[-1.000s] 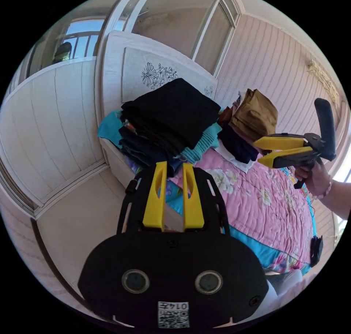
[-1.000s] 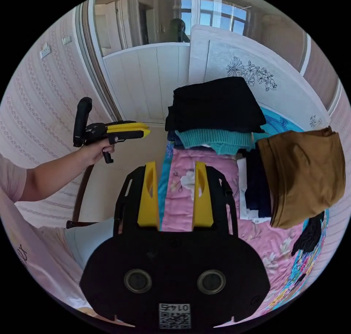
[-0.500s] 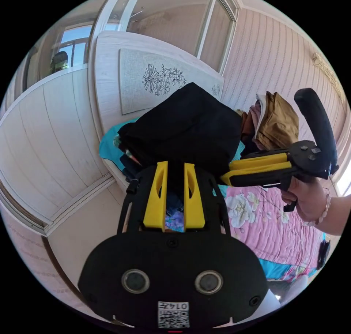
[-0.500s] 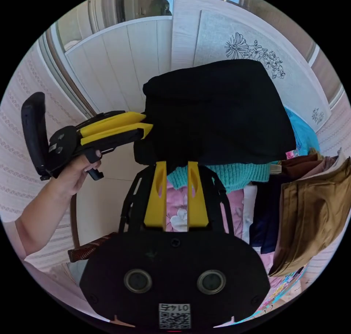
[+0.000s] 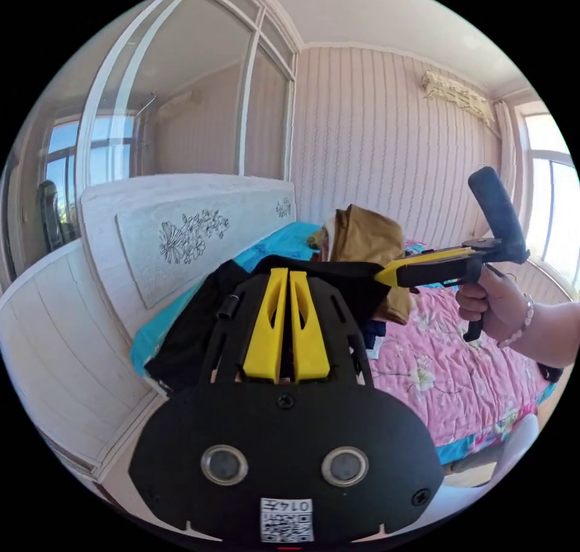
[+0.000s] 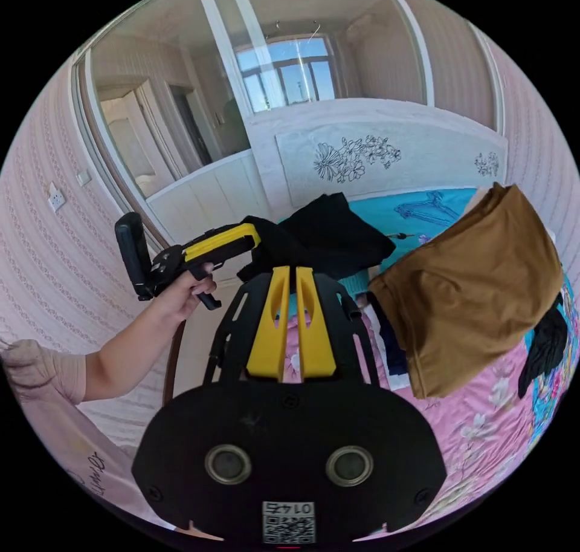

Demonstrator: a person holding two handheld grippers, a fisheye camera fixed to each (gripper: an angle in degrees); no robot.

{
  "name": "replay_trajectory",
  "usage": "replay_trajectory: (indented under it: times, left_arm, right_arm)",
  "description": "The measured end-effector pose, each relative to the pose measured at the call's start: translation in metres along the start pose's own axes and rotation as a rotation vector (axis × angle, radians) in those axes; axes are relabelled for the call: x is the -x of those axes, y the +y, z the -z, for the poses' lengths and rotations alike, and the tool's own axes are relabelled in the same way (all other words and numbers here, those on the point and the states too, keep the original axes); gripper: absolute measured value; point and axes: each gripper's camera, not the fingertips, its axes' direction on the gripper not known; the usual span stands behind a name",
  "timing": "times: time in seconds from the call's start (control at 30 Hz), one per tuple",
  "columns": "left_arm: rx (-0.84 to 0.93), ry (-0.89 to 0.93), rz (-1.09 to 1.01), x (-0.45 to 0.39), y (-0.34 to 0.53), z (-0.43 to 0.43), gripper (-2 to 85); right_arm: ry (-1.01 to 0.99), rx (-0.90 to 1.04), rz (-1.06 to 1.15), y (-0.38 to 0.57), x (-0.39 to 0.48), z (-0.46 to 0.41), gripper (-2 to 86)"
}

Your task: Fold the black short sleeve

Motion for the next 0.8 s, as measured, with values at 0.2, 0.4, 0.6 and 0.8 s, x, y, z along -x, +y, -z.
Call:
replay_trajectory:
  times: [0.2, 0.4, 0.6, 0.8]
  left_arm:
    - [-0.003, 0.478, -0.216, -0.158, -0.035, -0.021, -1.0]
    - [0.474, 1.02, -0.348, -0.361, 0.093, -0.094, -1.0]
    - [0.796, 0.977, -0.177, -0.363, 0.172, -0.113, -0.9]
    - [0.825, 0.592, -0.074, -0.312, 0.176, -0.122, -0.1]
  right_arm:
    - [0.122, -0.134, -0.071, 0.087, -0.028, 0.123, 0.6]
    - [0.227, 0.04, -0.452, 0.276, -0.051, 0.193, 0.5]
    - [0.228, 0.383, -0.966, 0.453, -0.074, 0.212, 0.2]
    - [0.214, 0.229, -0.944, 0.452, -0.086, 0.235, 2.4]
